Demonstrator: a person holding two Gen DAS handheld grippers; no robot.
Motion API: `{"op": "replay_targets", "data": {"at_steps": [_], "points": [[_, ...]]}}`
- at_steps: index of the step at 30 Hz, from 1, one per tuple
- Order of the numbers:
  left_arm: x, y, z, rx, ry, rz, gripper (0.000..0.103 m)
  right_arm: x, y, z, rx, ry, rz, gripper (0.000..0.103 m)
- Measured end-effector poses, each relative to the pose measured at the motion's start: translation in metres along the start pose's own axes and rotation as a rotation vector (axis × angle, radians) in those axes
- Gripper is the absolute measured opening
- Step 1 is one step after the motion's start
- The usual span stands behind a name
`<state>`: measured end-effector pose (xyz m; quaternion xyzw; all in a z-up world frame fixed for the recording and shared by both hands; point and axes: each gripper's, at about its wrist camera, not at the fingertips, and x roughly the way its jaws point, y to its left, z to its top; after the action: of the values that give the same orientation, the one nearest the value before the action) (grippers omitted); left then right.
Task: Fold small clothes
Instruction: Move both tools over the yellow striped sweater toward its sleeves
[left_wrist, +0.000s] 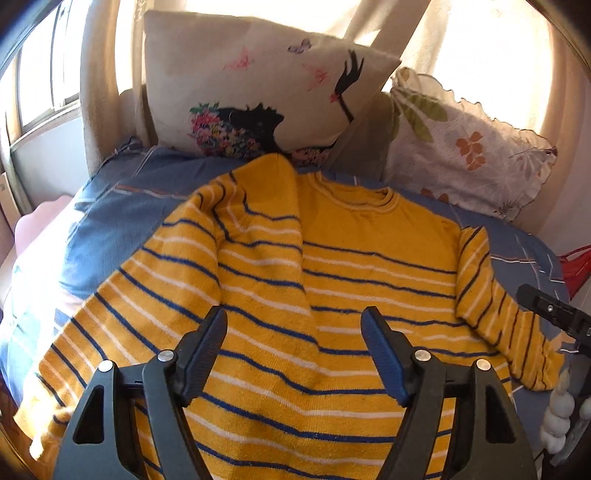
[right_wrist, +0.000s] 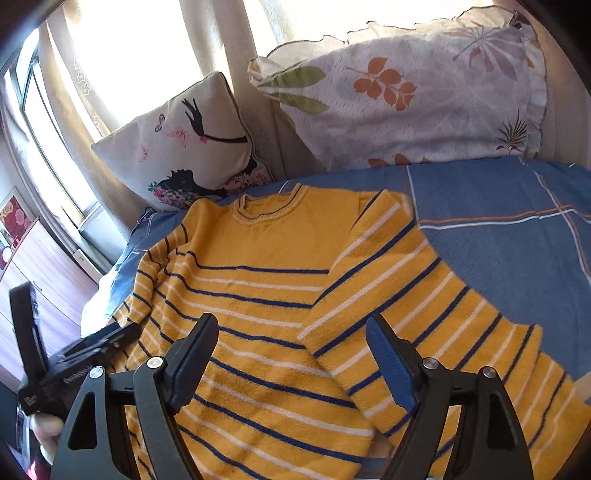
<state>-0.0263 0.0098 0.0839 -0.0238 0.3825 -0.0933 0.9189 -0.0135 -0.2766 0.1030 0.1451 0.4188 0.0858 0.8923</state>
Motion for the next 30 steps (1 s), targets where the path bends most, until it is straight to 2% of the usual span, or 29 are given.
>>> {"op": "replay_targets", "data": {"at_steps": [3, 6, 13, 23, 26, 30], "points": [[-0.004, 0.001, 0.022, 0.043, -0.021, -0.004, 0.075, -0.005, -0.014, 0.011, -0.01, 0.001, -0.025, 0.086], [0.01, 0.011, 0.041, 0.051, -0.014, 0.041, 0.075, -0.002, -0.033, 0.021, 0.017, 0.018, -0.044, 0.086], [0.054, 0.054, 0.07, -0.026, 0.085, 0.091, 0.075, 0.014, -0.056, 0.037, 0.005, 0.062, -0.093, 0.086], [0.089, 0.087, 0.103, -0.06, 0.114, 0.144, 0.075, 0.05, -0.083, 0.064, 0.018, 0.13, -0.121, 0.086], [0.097, 0.094, 0.109, -0.069, 0.129, 0.137, 0.075, 0.055, -0.087, 0.066, 0.02, 0.132, -0.114, 0.086], [0.105, 0.107, 0.119, -0.09, 0.151, 0.068, 0.075, 0.056, -0.088, 0.074, 0.019, 0.107, -0.111, 0.086]]}}
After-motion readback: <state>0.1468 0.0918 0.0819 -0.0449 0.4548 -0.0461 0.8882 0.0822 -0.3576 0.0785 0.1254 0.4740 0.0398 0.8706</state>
